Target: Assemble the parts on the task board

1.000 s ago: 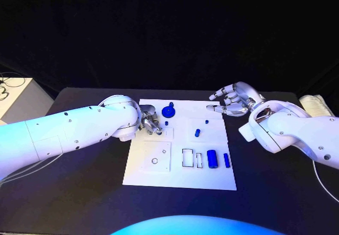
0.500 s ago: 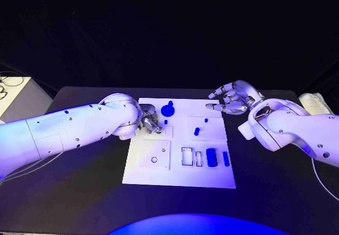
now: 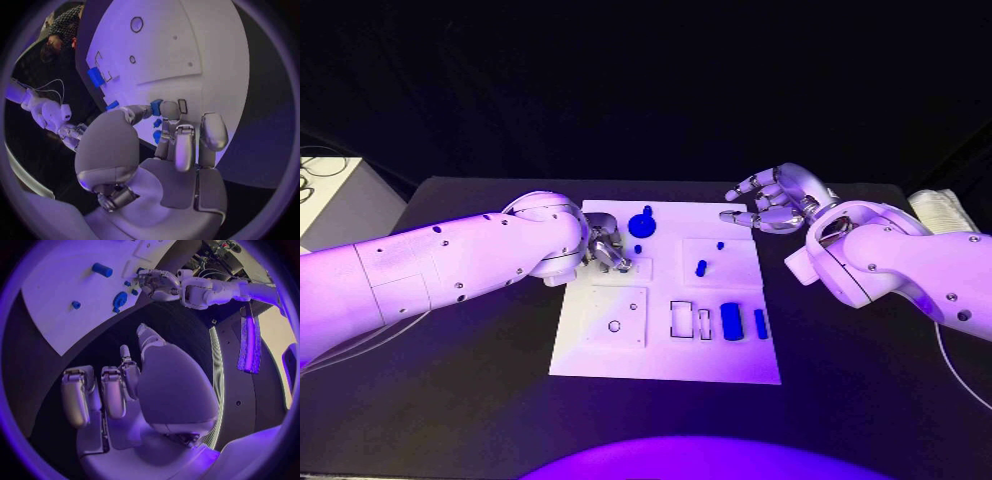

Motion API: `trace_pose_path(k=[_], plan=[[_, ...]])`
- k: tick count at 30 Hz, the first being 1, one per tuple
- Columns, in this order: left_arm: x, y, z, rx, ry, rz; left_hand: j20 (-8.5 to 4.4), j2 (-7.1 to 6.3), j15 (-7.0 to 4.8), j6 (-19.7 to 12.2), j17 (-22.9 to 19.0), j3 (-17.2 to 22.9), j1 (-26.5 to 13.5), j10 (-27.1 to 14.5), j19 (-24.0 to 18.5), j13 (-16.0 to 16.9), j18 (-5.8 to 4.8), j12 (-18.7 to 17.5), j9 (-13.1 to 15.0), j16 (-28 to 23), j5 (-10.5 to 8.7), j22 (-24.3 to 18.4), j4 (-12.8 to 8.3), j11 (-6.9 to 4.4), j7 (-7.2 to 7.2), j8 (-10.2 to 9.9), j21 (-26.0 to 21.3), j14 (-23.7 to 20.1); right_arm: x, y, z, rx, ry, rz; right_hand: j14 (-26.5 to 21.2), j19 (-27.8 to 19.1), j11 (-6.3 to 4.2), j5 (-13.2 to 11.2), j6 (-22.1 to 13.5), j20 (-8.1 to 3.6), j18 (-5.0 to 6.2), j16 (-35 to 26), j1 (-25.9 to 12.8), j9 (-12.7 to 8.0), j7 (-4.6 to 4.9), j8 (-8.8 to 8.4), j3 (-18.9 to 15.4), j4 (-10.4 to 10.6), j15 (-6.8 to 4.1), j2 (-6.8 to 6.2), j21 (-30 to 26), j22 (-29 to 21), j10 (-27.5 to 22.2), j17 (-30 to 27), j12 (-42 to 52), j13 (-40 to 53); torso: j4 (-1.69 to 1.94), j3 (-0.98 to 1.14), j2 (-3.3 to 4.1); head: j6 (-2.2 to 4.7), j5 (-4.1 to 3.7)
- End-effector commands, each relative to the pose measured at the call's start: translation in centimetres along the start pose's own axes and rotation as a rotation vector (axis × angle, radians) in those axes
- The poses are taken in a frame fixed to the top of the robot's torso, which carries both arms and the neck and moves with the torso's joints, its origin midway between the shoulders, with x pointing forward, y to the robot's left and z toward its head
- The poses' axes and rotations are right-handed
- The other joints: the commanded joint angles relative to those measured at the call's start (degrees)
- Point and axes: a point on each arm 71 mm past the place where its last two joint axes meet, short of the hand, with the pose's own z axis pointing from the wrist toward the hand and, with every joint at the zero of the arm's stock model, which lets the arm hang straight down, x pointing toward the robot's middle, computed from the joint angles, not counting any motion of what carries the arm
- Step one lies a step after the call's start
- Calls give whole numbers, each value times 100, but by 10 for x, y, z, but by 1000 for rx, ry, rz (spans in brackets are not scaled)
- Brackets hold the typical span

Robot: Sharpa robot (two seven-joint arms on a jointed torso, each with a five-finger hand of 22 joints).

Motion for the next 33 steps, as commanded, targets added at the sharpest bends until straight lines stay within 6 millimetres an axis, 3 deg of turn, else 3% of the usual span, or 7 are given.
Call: trace_pose_path(k=[1, 4, 13, 22, 25, 29, 33], plan=[[5, -2, 2, 8, 18, -4, -42, 38, -35, -7, 1033, 962, -87, 37, 1, 6, -79, 17, 9, 32, -36, -16, -1004, -13, -52, -11, -34, 420, 1, 1, 0, -10, 12, -6, 556, 503, -13, 21, -42, 40, 12, -31, -25, -5, -5, 21, 6, 25, 46, 51, -18, 1374, -39, 1353, -33, 521, -2, 0, 0, 3, 5], [5, -2, 2, 7, 15, -6, -52, 108, -46, 46, 1031, 595, -272, 51, 11, 23, -82, 30, 5, 28, -84, -28, -756, -23, -77, -39, -60, 419, 1, 1, 0, -10, 12, -5, 556, 503, -13, 21, -42, 40, 12, -31, -25, -5, -5, 21, 6, 25, 46, 51, -18, 1374, -39, 1353, -33, 521, -3, 1, 2, 12, 0], [4, -1, 3, 0, 17, -2, -70, 195, -57, 137, 1032, -328, -367, 12, 33, 66, -83, 42, -23, 21, -104, -55, -331, -31, -85, -143, -107, 418, 1, 0, 0, -9, 12, -5, 554, 498, -11, 21, -48, 40, 16, -35, -43, -6, -3, 24, 2, 33, 47, 56, -30, 1365, -44, 1345, -39, 516, -2, -1, -3, 6, -10], [4, 2, 3, -4, 17, 1, -69, 175, -57, 176, 1048, -831, -336, -2, 53, 90, -87, 50, -29, 24, -109, -45, -60, -27, -86, -195, -117, 423, 1, 0, 0, -8, 12, -4, 538, 474, -9, 19, -66, 42, 28, -60, -74, -10, 0, 25, -9, 40, 49, 60, -76, 1332, -69, 1289, -67, 489, 1, -6, -5, 12, -11], [4, 2, 3, -4, 10, -2, -68, 137, -53, 194, 1052, -1100, -341, -7, 56, 102, -87, 54, -31, 23, -131, -45, 117, -26, -80, -221, -123, 424, 1, 0, 0, -8, 12, -4, 538, 474, -9, 19, -66, 42, 28, -60, -74, -10, 0, 25, -9, 40, 49, 60, -76, 1332, -69, 1289, -67, 489, 0, -8, -5, 22, -17], [3, 3, 2, -5, 3, -4, -64, 179, -48, 213, 1075, -1313, -424, 5, 60, 131, -87, 74, -39, 31, -343, -41, 159, -20, -74, -251, -126, 433, 1, -1, 0, -8, 11, -4, 535, 468, -8, 20, -73, 42, 32, -64, -83, -11, 1, 25, -11, 41, 49, 62, -89, 1323, -78, 1280, -78, 480, -1, -9, -5, 34, -12], [3, 4, 1, -5, -4, -7, -63, 196, -48, 222, 1093, -1373, -444, 18, 60, 159, -86, 96, -40, 38, -414, -42, 161, -21, -75, -257, -127, 440, 1, -1, 0, -7, 11, -4, 532, 462, -7, 19, -77, 43, 35, -69, -89, -11, 2, 25, -14, 41, 50, 62, -100, 1315, -85, 1268, -85, 474, -3, -7, -4, 35, -11]])
